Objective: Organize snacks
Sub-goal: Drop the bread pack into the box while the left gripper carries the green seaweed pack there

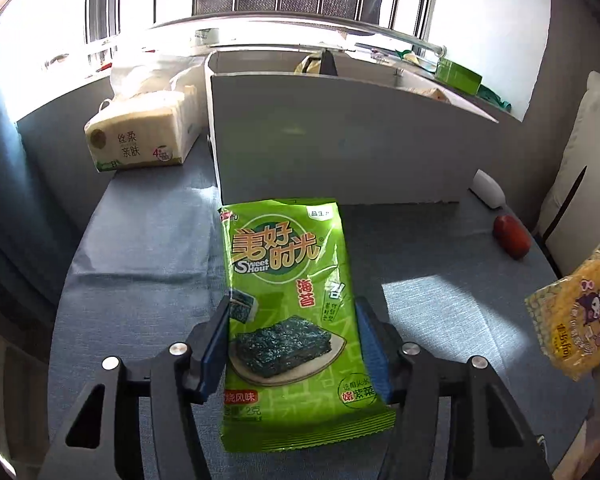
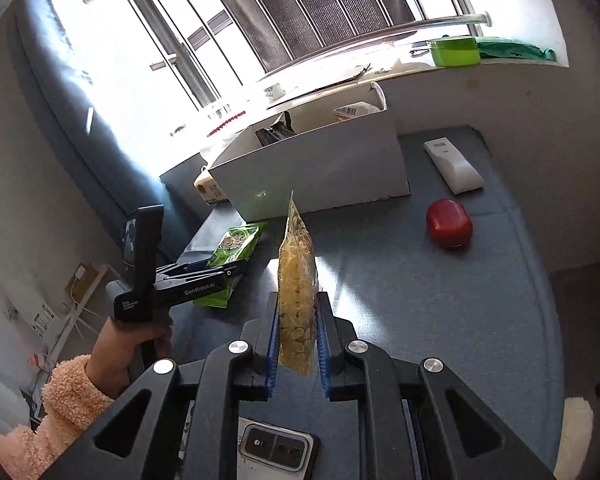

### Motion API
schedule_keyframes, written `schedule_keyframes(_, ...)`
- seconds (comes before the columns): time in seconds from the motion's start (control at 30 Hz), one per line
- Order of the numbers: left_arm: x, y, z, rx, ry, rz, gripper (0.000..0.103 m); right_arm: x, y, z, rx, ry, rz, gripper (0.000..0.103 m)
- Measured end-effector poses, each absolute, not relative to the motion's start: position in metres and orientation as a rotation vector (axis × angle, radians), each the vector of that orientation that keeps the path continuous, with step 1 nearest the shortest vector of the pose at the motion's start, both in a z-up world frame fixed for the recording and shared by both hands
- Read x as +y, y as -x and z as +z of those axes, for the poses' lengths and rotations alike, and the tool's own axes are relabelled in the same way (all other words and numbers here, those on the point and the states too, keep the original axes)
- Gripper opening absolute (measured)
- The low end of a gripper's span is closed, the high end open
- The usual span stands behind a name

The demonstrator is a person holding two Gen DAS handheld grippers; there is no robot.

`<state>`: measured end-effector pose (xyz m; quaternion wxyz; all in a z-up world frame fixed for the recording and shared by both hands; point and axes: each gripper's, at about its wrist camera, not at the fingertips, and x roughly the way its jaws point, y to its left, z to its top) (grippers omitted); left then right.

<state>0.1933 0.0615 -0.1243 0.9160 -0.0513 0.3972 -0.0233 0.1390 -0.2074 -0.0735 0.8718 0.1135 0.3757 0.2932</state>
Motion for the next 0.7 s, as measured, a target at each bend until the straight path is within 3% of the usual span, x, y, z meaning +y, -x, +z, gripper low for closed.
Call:
schedule_keyframes(0.17,0.072,-0.173,-0.062,0.635,0.181,-0.110,0.062,-0.198,-0.161,-0.062,0.770,-0.273,0.663,0.017)
schedule_keyframes(0.37,0.081,-0.228,0.002,0.529,0.153,-0.110,0.063,-0.173,-0.227,-0.006,0.676,-0.281,0.697,0.017)
schedule_keyframes(0.63,0.097,-0.344,0.010,0.605,0.126,-0.091,0.064,-0.143,-0.349,0.032,0.675,-0.270,0.565,0.017)
schedule_keyframes(0.7,0.095,-0.359,0.001,0.620,0.107,-0.106,0.071,-0.136,-0.373,0.030,0.707,-0.273,0.567,0.017)
